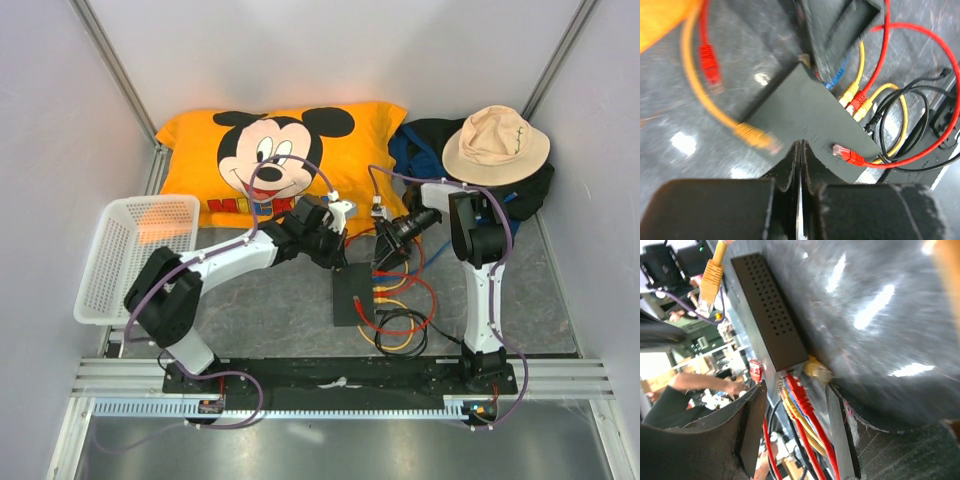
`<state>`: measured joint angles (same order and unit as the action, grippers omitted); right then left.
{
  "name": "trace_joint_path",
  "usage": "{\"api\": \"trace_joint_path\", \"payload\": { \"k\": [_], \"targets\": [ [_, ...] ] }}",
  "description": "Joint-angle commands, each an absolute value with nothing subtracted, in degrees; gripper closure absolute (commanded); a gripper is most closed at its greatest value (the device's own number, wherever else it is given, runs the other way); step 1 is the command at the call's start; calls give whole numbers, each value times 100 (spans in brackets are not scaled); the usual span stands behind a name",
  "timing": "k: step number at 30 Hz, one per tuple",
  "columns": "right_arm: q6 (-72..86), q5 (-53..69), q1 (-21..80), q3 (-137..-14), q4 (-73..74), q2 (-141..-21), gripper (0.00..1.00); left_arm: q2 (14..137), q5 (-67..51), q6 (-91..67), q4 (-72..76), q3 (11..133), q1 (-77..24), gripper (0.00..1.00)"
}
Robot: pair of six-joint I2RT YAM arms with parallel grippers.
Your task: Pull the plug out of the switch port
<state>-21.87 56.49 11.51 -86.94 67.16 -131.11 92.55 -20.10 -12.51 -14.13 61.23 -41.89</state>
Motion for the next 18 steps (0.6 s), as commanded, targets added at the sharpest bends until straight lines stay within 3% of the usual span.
{"api": "trace_joint_path", "payload": {
  "k": [1, 18],
  "targets": [
    [-2286, 4404, 976, -8851, 5530, -13088, 40, 9702, -2364, -1213, -1090, 6249, -4403, 98],
    [-2452, 4386, 941, -8648, 5651, -13306, 44, 10678, -1846, -1037, -896, 5942, -4649, 98]
  ]
}}
